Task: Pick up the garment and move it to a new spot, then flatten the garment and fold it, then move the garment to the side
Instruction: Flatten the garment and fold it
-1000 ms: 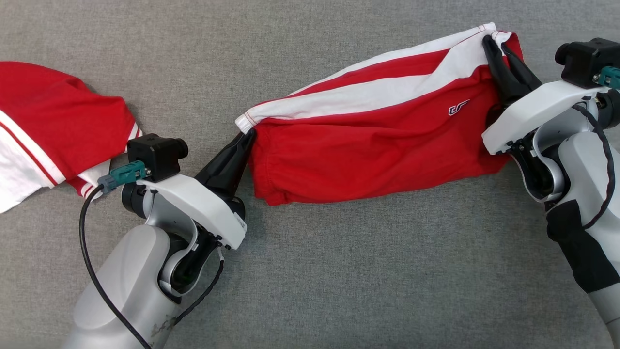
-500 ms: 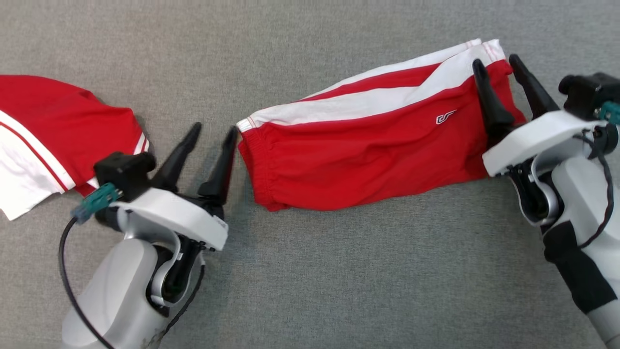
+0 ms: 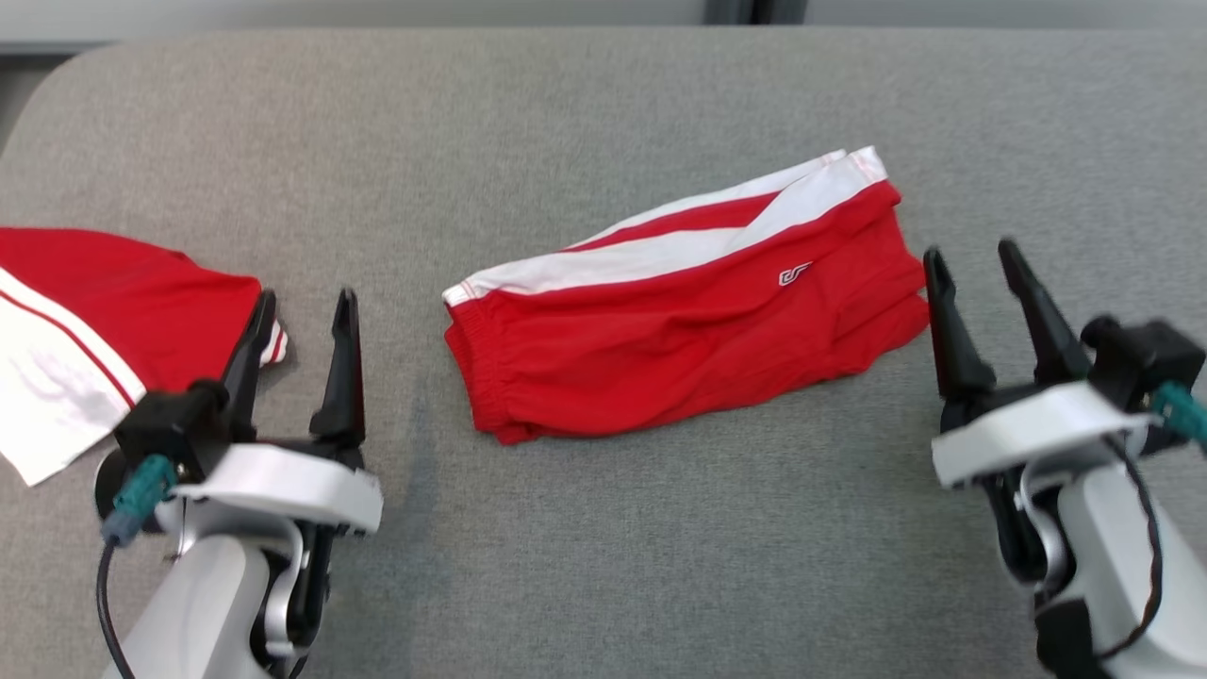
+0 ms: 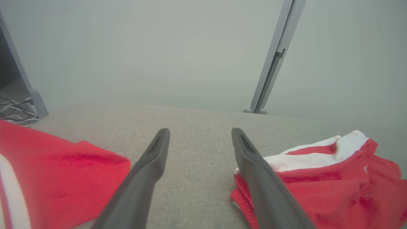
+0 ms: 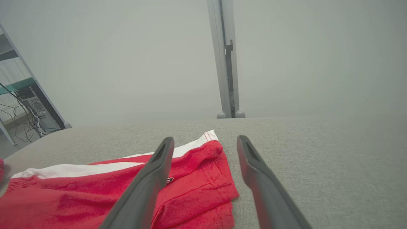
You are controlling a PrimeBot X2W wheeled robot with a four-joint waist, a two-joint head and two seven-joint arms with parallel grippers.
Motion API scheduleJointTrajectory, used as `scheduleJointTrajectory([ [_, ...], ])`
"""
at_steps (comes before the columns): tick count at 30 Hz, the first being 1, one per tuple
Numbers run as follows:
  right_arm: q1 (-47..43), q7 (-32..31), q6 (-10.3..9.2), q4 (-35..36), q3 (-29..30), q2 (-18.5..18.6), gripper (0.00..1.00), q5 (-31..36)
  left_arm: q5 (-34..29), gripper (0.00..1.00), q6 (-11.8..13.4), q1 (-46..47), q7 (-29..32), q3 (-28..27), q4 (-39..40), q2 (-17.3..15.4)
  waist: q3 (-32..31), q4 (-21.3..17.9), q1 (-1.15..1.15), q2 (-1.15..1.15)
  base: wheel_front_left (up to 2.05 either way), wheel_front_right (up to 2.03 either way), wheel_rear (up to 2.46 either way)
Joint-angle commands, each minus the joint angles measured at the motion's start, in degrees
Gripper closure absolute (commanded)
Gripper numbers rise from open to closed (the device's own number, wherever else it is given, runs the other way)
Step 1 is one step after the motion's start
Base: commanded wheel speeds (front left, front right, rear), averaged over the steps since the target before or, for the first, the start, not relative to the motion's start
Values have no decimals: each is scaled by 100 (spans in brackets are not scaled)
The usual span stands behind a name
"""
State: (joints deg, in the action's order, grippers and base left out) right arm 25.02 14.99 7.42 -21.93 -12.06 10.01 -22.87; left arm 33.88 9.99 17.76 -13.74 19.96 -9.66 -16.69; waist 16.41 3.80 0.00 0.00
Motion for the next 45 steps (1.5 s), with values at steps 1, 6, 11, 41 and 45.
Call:
scheduleJointTrajectory([
  [1, -181, 26, 14, 78, 74, -26, 0, 103, -123, 0, 68, -106, -45, -17, -50, -71, -184, -106, 0, 0, 0, 0, 0],
  [6, -901, 27, 14, 320, 343, -272, 0, 368, -249, 0, 183, -535, -98, -47, -201, -110, -517, -247, 0, 0, 0, 0, 0],
  [11, -1280, 27, 14, 436, 462, -362, 0, 459, -243, 0, 211, -859, -102, -13, -134, -124, -694, -313, 0, 0, 0, 0, 0],
  [41, -394, -305, 14, -129, 352, 31, 0, 393, -263, 0, 188, -555, 59, 247, 174, -41, -193, 81, 0, 0, 0, 0, 0],
  [45, 13, -397, 14, -479, 246, 180, 0, 323, -309, 0, 119, -334, 18, 328, 162, 53, 124, 245, 0, 0, 0, 0, 0],
])
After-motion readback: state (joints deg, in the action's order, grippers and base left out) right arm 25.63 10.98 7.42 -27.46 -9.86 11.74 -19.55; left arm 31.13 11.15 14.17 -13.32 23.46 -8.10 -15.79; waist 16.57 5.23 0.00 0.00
